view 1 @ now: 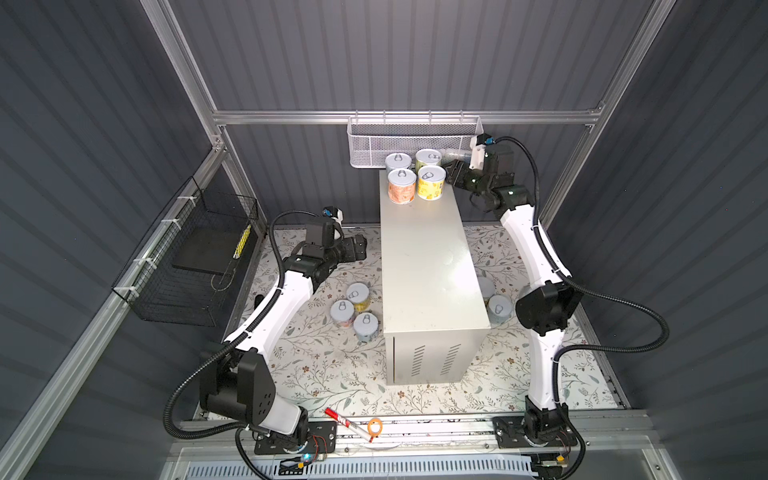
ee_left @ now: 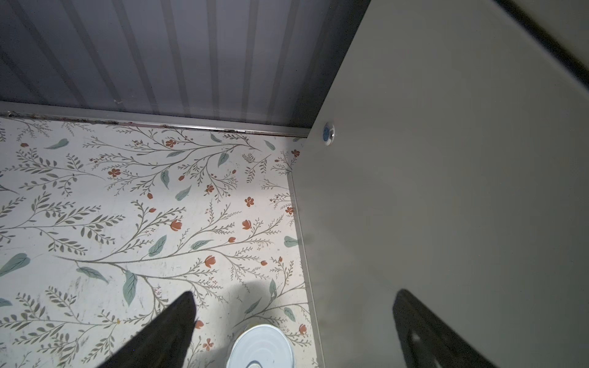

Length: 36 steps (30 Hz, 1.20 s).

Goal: Place and organize the canned foods onto the counter
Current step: 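Open the right gripper and lower it back toward the table cans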

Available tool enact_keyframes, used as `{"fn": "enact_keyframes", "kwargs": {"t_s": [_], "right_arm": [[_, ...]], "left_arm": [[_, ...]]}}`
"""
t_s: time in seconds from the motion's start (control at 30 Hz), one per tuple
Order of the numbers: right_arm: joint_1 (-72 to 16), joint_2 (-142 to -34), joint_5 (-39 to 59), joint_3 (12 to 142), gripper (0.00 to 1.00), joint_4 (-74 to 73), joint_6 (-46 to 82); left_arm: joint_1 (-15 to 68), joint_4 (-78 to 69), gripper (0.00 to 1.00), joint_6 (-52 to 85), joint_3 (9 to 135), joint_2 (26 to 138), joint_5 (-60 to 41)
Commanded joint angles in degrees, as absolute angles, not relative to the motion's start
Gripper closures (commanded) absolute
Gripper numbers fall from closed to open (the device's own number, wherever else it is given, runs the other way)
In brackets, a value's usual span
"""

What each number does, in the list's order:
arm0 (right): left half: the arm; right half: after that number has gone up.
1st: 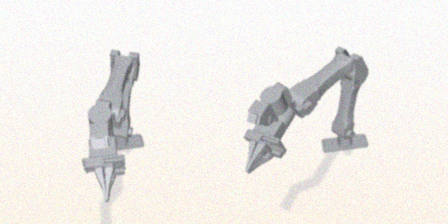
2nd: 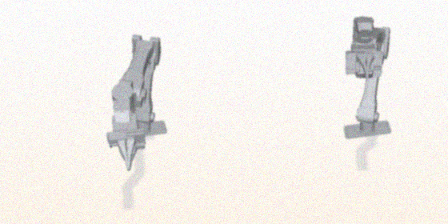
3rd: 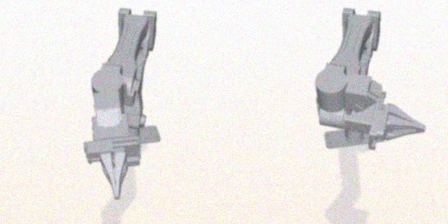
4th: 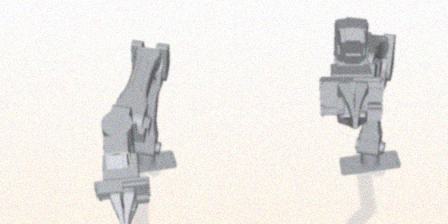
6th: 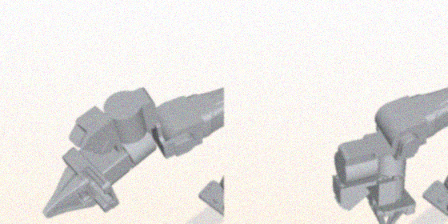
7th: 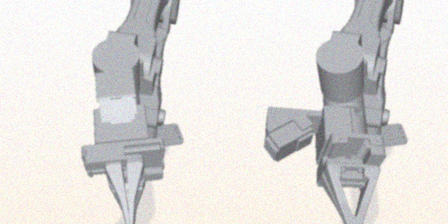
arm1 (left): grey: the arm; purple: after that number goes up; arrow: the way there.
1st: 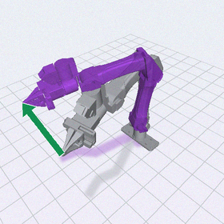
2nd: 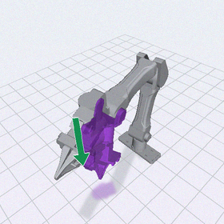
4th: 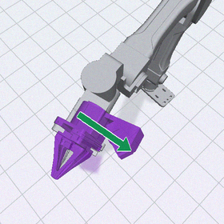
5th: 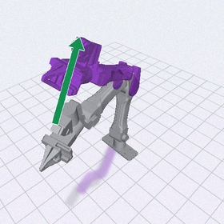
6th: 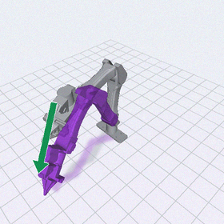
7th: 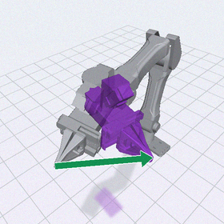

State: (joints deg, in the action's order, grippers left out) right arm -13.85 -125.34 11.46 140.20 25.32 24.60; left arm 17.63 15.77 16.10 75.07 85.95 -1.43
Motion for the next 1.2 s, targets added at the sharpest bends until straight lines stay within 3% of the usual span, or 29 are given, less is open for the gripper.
{"fn": "enact_keyframes", "kwargs": {"t_s": [0.0, 0.2, 0.33, 0.47, 0.73, 0.97, 1.17], "right_arm": [[-12.1, -118.41, 9.17, 134.5, 0.35, 23.57, 24.38], [-10.46, -101.42, 5.02, 114.81, 0.32, 23.26, 22.35], [-10.37, -89.25, 0.69, 99.71, 0.22, 26.34, 20.7], [-10.28, -77.41, -2.36, 83.37, 0.18, 27.39, 21.58], [-10.11, -61.63, -3.03, 61.9, 0.11, 32.49, 23.71], [-10.11, -57.31, -4.47, 50.34, 0.1, 34.3, 28.97], [-10.11, -62.03, -8.96, 46.44, 0.11, 32.92, 28.07]], "left_arm": [[17.33, 16.76, 0.02, 16.35, 73.01, 83.83, -1.15], [17.4, 18.2, 0.02, 17.26, 67.41, 78.78, -1.14], [17.48, 19.94, 0.02, 18.29, 62.05, 74.1, -1.23], [18.13, 23.53, 0.02, 18.98, 58.08, 70.11, -0.84], [20.51, 27.14, 0.02, 20.36, 52.69, 63.92, 0.26], [21.14, 24.78, 0.03, 22.65, 46.86, 61.88, -1.79], [21.36, 21.42, 0.03, 23.82, 44.96, 62.17, -4.17]]}}
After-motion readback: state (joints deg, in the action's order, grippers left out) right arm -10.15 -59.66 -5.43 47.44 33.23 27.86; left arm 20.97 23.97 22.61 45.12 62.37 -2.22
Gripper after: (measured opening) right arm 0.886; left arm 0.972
